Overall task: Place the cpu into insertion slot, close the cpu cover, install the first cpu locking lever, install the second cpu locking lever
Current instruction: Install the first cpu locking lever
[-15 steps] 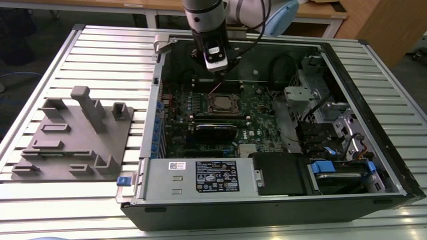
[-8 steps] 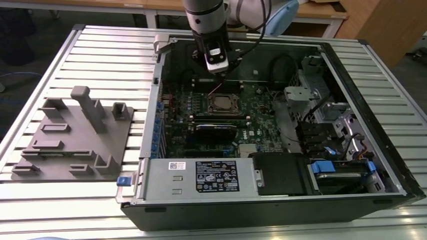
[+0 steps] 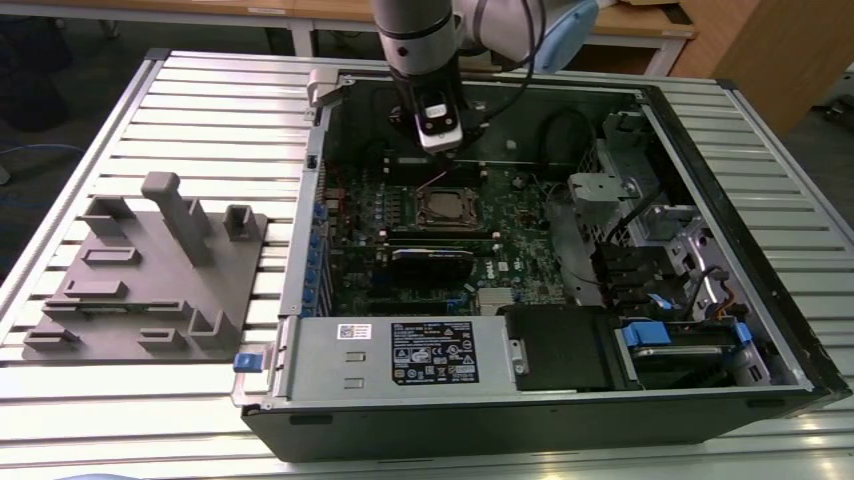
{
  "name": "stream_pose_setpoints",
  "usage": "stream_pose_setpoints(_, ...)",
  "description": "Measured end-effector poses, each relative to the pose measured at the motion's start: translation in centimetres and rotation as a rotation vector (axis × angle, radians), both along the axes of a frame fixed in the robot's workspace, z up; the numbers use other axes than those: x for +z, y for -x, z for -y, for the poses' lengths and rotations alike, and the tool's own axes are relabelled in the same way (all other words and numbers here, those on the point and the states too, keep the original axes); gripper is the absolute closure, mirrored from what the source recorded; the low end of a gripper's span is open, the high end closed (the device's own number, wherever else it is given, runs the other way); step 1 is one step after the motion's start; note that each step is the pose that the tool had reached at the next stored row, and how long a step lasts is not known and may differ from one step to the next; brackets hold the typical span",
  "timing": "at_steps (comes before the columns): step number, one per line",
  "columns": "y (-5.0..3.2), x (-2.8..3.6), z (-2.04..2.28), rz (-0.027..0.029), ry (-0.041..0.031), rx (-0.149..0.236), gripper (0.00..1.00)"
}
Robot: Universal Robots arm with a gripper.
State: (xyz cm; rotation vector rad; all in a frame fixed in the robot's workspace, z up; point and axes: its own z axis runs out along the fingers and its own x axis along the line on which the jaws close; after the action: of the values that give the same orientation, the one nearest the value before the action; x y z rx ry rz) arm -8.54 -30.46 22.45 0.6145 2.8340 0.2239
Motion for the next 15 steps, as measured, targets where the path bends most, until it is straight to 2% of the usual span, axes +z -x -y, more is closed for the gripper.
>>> stream_pose_setpoints(4, -0.59, -0.52, 0.00, -0.0021, 0.0027, 0.000, 0.90)
stream_pose_setpoints(11, -1.01, -1.54, 0.00, -0.0023, 0.0055, -0.001, 0.90)
stream_pose_setpoints(15, -1.24, -2.00, 0.00, -0.0023, 0.0122, -0.003, 0.90)
